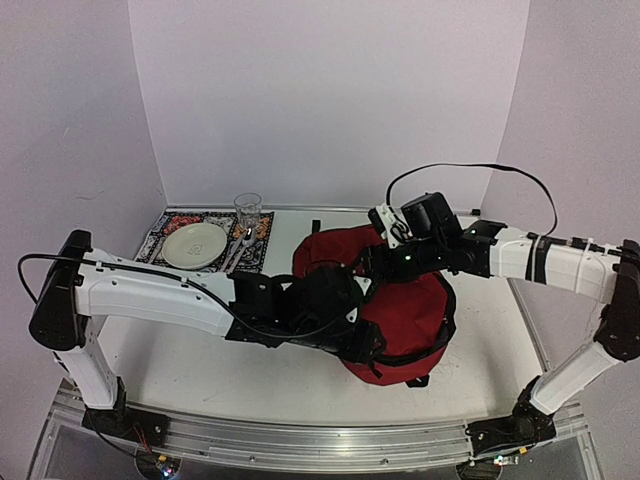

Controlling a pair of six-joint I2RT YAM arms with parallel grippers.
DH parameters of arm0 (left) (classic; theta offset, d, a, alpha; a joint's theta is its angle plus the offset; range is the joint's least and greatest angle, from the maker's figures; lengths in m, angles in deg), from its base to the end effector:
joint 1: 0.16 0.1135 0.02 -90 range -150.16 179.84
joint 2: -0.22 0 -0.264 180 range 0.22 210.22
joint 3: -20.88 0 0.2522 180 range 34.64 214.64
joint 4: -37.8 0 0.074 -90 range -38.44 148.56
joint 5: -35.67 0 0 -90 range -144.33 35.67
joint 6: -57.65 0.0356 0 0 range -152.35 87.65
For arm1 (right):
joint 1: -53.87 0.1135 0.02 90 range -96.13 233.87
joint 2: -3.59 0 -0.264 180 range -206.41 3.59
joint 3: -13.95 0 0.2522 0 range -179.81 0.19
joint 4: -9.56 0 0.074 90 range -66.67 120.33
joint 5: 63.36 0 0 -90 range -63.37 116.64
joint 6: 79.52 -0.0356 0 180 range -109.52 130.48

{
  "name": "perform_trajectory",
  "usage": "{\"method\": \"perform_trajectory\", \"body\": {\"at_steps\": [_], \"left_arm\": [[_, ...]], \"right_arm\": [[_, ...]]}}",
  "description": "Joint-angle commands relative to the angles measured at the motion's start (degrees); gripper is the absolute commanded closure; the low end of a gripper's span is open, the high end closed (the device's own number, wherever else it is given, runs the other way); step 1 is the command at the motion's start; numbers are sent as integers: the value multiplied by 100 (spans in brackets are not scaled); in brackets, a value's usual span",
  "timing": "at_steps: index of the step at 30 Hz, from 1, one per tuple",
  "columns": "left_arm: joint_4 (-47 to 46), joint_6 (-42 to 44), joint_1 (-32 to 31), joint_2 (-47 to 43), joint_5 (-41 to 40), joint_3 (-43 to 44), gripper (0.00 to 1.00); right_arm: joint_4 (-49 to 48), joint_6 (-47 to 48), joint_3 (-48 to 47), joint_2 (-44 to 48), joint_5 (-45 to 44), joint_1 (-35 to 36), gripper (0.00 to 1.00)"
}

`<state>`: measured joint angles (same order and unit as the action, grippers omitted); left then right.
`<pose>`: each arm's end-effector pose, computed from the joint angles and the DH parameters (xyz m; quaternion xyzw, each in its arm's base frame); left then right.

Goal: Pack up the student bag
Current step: Zip the largest pocket of the bag in the student bag, then grab the largest pocket of the student bag.

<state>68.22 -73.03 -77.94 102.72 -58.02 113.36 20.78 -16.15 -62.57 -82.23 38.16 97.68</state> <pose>0.0888 -0.3991 0.2563 0.2759 0.8646 -0.3450 0.2394 0.2488 0.2485 0.2979 -0.1787 0.7999 0.3944 0.4156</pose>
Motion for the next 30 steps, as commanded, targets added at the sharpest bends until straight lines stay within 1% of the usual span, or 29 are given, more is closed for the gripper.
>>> {"method": "perform_trajectory", "body": {"at_steps": [1,4,8,11,14,17,20,25,30], "left_arm": [[13,-287,333,-615,-329,-138,49],[25,-648,776,-789,-134,-453,41],[56,-1073,1257,-894,-48,-708,35],[107,-1486,1491,-764,140,-776,31],[101,-1830,1590,-536,335,-796,31],[88,-1961,1591,-305,538,-684,31],[-18,-2042,1594,-101,767,-622,31],[-380,-2225,1591,31,1044,-719,32],[-611,-2361,1590,65,1158,-805,33]], "right_arm": [[87,-103,352,525,-36,40,29],[178,-235,661,847,-136,40,29],[672,-357,916,1244,-193,75,29],[959,-547,1056,1598,-230,256,30],[1274,-810,1175,1839,-255,525,32],[1464,-1180,1380,2095,-237,896,37],[1481,-1585,1655,2283,-139,1280,38],[1349,-2077,2108,2415,31,1904,39],[797,-2554,2523,2523,159,2108,40]]}}
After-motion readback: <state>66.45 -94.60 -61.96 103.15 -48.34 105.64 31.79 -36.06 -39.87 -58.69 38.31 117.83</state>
